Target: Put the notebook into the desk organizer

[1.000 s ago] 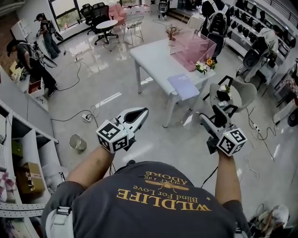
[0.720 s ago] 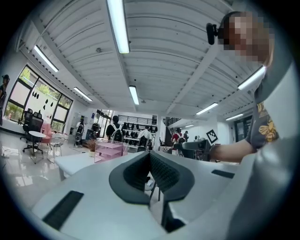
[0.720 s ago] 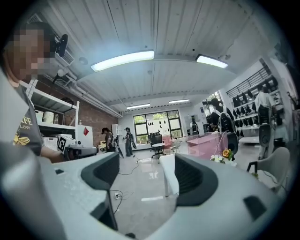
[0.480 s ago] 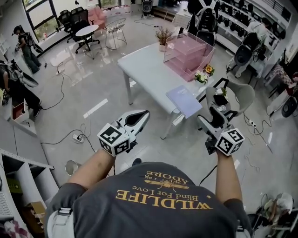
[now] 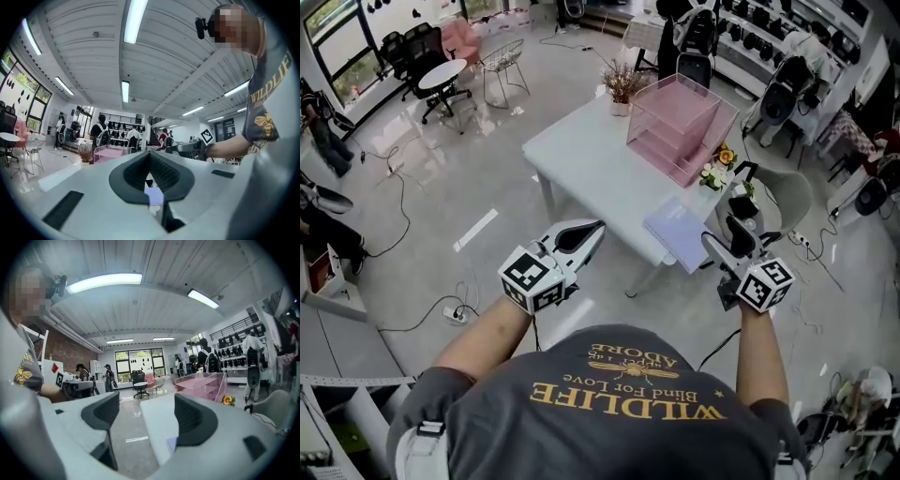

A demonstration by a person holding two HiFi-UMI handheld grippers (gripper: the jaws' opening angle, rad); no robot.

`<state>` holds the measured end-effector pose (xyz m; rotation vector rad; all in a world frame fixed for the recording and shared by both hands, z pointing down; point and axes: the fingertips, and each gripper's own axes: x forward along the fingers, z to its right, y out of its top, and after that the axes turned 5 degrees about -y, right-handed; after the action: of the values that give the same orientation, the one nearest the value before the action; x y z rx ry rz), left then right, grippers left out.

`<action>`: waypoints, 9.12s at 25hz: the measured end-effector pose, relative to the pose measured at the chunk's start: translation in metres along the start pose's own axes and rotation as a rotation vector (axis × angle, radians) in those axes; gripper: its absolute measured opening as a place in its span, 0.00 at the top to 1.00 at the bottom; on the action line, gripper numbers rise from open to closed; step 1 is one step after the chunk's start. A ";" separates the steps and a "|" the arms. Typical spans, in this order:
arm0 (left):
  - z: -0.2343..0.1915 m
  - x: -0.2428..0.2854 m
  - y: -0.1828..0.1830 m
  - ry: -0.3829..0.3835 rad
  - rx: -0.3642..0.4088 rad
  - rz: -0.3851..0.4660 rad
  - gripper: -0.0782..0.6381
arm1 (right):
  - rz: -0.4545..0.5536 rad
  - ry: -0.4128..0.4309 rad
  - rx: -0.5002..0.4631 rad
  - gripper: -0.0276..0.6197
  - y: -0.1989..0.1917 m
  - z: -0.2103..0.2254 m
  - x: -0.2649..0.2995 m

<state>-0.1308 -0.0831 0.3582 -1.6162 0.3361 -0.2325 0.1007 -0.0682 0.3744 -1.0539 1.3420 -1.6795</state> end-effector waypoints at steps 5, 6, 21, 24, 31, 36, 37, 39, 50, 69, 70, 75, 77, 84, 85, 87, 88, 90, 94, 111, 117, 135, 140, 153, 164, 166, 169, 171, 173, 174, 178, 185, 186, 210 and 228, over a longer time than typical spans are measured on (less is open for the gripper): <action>-0.036 0.025 -0.004 -0.014 -0.018 -0.003 0.89 | -0.040 -0.014 0.006 0.41 0.000 0.030 0.031; -0.042 0.031 -0.006 -0.012 -0.022 -0.005 0.89 | -0.047 -0.014 0.010 0.41 -0.001 0.038 0.035; -0.102 0.191 -0.049 0.176 -0.058 -0.074 0.89 | -0.240 0.198 0.080 0.41 -0.073 0.223 0.119; -0.101 0.212 -0.063 0.169 -0.081 -0.112 0.89 | -0.348 0.214 0.100 0.41 -0.109 0.247 0.129; -0.111 0.232 -0.098 0.058 -0.084 -0.176 0.89 | -0.691 0.149 0.148 0.41 -0.213 0.299 0.130; -0.115 0.236 -0.125 -0.014 -0.122 -0.213 0.89 | -0.959 0.198 0.240 0.41 -0.291 0.299 0.127; -0.113 0.237 -0.128 -0.025 -0.129 -0.219 0.89 | -1.008 0.218 0.271 0.41 -0.304 0.296 0.125; -0.109 0.239 -0.135 -0.043 -0.136 -0.233 0.89 | -1.097 0.250 0.311 0.41 -0.328 0.293 0.122; -0.110 0.227 -0.157 -0.006 -0.178 -0.275 0.89 | -1.285 0.431 0.480 0.48 -0.373 0.260 0.114; -0.124 0.237 -0.120 -0.046 -0.185 -0.168 0.89 | -0.959 0.478 0.461 0.91 -0.234 0.206 0.084; -0.126 0.237 -0.116 -0.049 -0.179 -0.160 0.89 | -0.928 0.481 0.448 0.91 -0.220 0.203 0.087; -0.140 0.237 -0.083 -0.067 -0.143 -0.113 0.89 | -0.775 0.490 0.368 0.91 -0.139 0.190 0.102; -0.149 0.236 -0.068 -0.071 -0.132 -0.093 0.89 | -0.705 0.498 0.348 0.91 -0.103 0.184 0.108; -0.191 0.235 -0.015 -0.062 -0.086 -0.049 0.89 | -0.419 0.471 0.355 0.91 0.034 0.185 0.153; -0.198 0.237 -0.008 -0.059 -0.078 -0.047 0.89 | -0.383 0.451 0.358 0.91 0.052 0.190 0.162; -0.214 0.240 0.004 -0.052 -0.067 -0.039 0.89 | -0.319 0.405 0.346 0.91 0.083 0.202 0.183; -0.222 0.243 0.009 -0.045 -0.064 -0.035 0.89 | -0.290 0.383 0.335 0.91 0.096 0.209 0.196; -0.241 0.248 0.017 -0.032 -0.061 -0.030 0.89 | -0.238 0.329 0.323 0.91 0.118 0.228 0.224; -0.266 0.257 0.029 -0.035 -0.056 -0.023 0.89 | -0.184 0.155 0.349 0.91 0.142 0.277 0.281; -0.328 0.212 0.019 -0.025 -0.095 -0.037 0.89 | -0.178 -0.123 0.778 0.91 0.104 0.331 0.436; -0.353 0.195 0.016 -0.004 -0.100 -0.049 0.89 | -0.266 -0.267 0.746 0.89 0.068 0.346 0.451; -0.367 0.227 0.032 -0.083 -0.064 -0.059 0.89 | -0.639 -0.608 0.176 0.79 0.038 0.367 0.449; -0.369 0.225 0.035 -0.089 -0.060 -0.056 0.89 | -0.718 -0.665 0.102 0.72 0.024 0.370 0.442; -0.372 0.217 0.040 -0.090 -0.052 -0.049 0.89 | -0.625 -0.747 -0.045 0.45 0.061 0.371 0.436; -0.354 0.222 0.054 -0.089 -0.026 -0.013 0.89 | -0.402 -0.621 -0.038 0.45 0.112 0.346 0.409; -0.345 0.227 0.058 -0.086 -0.021 -0.006 0.89 | -0.355 -0.576 -0.038 0.45 0.122 0.338 0.398; -0.329 0.238 0.063 -0.064 -0.006 0.010 0.89 | -0.280 -0.479 -0.044 0.45 0.139 0.328 0.380; -0.319 0.245 0.068 -0.042 0.012 0.015 0.89 | -0.233 -0.414 -0.049 0.45 0.153 0.320 0.369; -0.306 0.251 0.071 -0.017 0.026 0.015 0.89 | -0.197 -0.349 -0.048 0.49 0.161 0.313 0.355; -0.299 0.254 0.072 -0.003 0.029 0.018 0.89 | -0.181 -0.312 -0.051 0.50 0.163 0.310 0.348; -0.267 0.267 0.079 0.053 0.034 0.052 0.89 | -0.093 -0.155 -0.085 0.55 0.178 0.294 0.315; -0.216 0.273 0.083 0.096 0.063 0.090 0.89 | 0.054 0.006 -0.085 0.75 0.184 0.269 0.234; -0.212 0.270 0.083 0.100 0.067 0.089 0.89 | 0.063 0.023 -0.079 0.79 0.178 0.265 0.224; -0.191 0.232 0.002 0.128 0.005 0.033 0.89 | 0.092 0.029 -0.038 0.96 0.067 0.228 0.169; -0.188 0.243 0.004 0.124 0.013 0.038 0.89 | 0.074 0.001 -0.074 0.96 0.069 0.245 0.168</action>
<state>0.0302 -0.3449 0.3551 -1.5852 0.4591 -0.3061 0.2617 -0.3269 0.3624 -1.0321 1.4363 -1.5870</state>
